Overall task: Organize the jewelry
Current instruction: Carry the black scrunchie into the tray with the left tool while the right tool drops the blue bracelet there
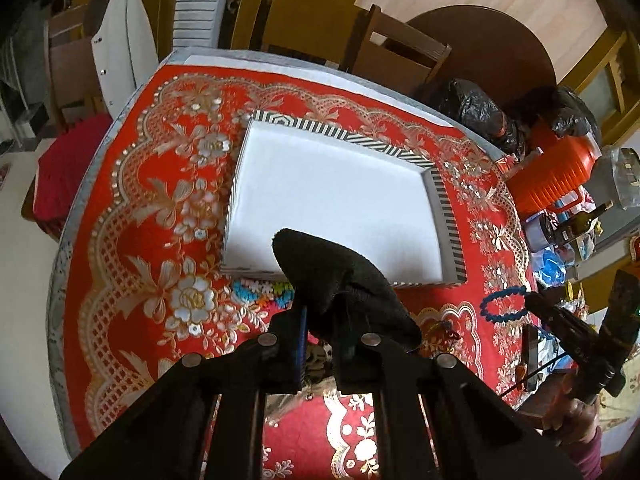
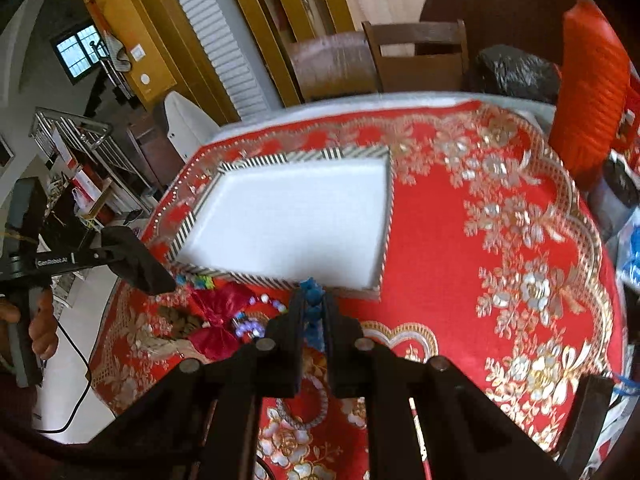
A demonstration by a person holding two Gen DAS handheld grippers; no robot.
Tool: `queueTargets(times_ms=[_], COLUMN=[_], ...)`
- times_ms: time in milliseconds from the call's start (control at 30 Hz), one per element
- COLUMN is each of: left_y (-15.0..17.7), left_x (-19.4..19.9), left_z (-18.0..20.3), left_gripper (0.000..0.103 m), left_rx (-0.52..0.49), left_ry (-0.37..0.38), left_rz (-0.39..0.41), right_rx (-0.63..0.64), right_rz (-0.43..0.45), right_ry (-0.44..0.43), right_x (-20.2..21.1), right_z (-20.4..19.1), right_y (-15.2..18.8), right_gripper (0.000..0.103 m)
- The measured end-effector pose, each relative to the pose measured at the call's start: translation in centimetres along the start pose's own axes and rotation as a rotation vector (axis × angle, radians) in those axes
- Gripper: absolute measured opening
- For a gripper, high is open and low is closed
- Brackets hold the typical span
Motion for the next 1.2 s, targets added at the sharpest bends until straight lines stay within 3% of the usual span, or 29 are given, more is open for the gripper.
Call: queueTargets(times_ms=[500,900,1200], left_y=[-3.2,-3.7,-2.6], left_x=[-3.7,-9.6,-12.3], left_z=[-0.1,-1.8,-4.0], left_gripper=[0.0,0.0,0.0], left_rx=[-0.067,-0.043,-0.007], left_ry=[-0.105,-0.151,-0.204], left_rz=[0.012,-0.075,-0.133], right_rx=[0.058,0.06,0.009], right_rz=[-0.028,-0.14,-0.23], right_ry=[-0.01,-0.033,0.068], right_x=[-4.9,-12.4,-16.3], right_z=[-2.0,-2.8,2.8], right_y=[-3.3,-2.7,-0.6], right_gripper=[0.009,0.009,0.009])
Point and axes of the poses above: each gripper's, at about its wrist camera, not at the fingertips, and x roughly against the way its jaws point, z to its right, y to its underside, the point moved 10 cm from there along -x, roughly the way its jaws point, and after that the axes turned 9 degrees about z, right-handed, at the moved point
